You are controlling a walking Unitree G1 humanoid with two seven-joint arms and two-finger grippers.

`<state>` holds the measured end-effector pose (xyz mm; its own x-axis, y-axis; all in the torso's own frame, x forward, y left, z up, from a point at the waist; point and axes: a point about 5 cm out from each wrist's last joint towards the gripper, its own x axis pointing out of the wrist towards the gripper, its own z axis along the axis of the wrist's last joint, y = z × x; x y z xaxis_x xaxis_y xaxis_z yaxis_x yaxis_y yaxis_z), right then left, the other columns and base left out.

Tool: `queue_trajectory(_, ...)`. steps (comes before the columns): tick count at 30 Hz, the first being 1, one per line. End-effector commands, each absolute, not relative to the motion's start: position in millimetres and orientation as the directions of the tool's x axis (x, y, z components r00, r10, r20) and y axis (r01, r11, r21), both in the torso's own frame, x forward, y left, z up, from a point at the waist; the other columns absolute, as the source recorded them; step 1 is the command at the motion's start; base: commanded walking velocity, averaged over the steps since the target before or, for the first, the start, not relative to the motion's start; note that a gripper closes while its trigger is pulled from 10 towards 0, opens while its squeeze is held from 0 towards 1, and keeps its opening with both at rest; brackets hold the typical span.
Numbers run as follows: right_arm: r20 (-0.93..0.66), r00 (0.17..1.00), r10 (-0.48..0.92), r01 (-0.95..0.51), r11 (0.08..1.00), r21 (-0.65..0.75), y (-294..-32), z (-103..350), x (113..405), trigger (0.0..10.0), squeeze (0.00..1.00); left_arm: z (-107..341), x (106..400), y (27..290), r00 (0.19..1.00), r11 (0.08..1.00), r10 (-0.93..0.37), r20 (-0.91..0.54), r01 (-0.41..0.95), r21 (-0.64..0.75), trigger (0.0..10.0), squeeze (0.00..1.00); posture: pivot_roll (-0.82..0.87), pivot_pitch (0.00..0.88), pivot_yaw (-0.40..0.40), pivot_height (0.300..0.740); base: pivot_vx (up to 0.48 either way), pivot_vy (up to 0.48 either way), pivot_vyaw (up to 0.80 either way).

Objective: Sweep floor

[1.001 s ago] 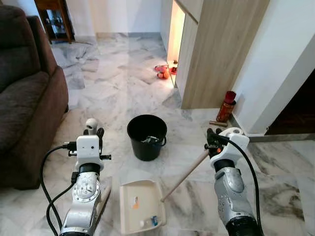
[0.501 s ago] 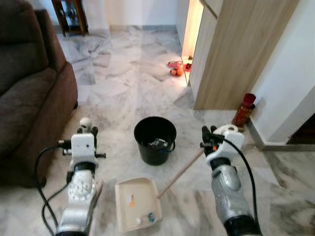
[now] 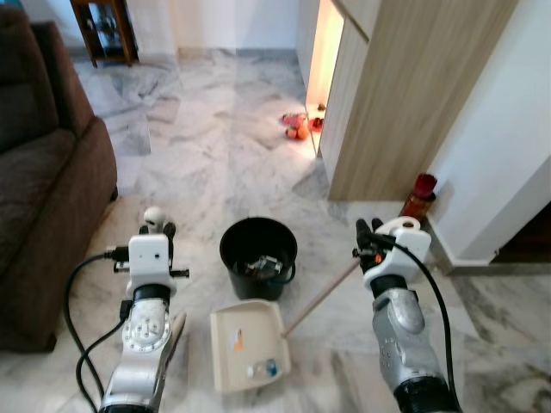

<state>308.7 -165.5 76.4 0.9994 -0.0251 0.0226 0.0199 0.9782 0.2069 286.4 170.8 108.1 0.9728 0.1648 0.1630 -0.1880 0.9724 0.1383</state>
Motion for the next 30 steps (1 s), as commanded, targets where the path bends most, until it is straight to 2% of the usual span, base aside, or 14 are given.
queue_trajectory(1, 0.116, 0.993, -0.028, 0.004, 0.979, 0.205, -163.5, 96.0, 312.8, 10.0, 0.0, 115.7, 286.0, 176.7, 0.963, 0.967, 0.173, 0.204, -0.205, 0.149, 10.0, 0.0, 0.09, 0.0, -0.031, 0.74, 0.0, 0.0, 0.0)
queue_trajectory(9, 0.146, 0.989, -0.013, -0.015, 0.982, 0.19, -165.3, 103.3, 304.9, 10.0, 0.0, 116.0, 288.0, 175.9, 0.965, 0.968, 0.168, 0.204, -0.201, 0.152, 10.0, 0.0, 0.08, 0.0, -0.023, 0.74, 0.0, 0.0, 0.0)
queue_trajectory(22, 0.235, 0.972, 0.006, -0.039, 0.99, 0.135, -177.3, 146.3, 271.8, 10.0, 0.0, 116.6, 290.2, 177.9, 0.965, 0.968, 0.168, 0.204, -0.2, 0.151, 10.0, 0.0, 0.05, 0.0, -0.013, 0.74, 0.0, 0.0, 0.0)
queue_trajectory(30, 0.3, 0.954, 0.015, -0.065, 0.985, 0.157, -179.3, 178.1, 266.6, 10.0, 0.0, 116.3, 290.8, 177.3, 0.964, 0.968, 0.17, 0.203, -0.202, 0.147, 10.0, 0.0, 0.04, 0.0, -0.013, 0.74, 0.0, 0.0, 0.0)
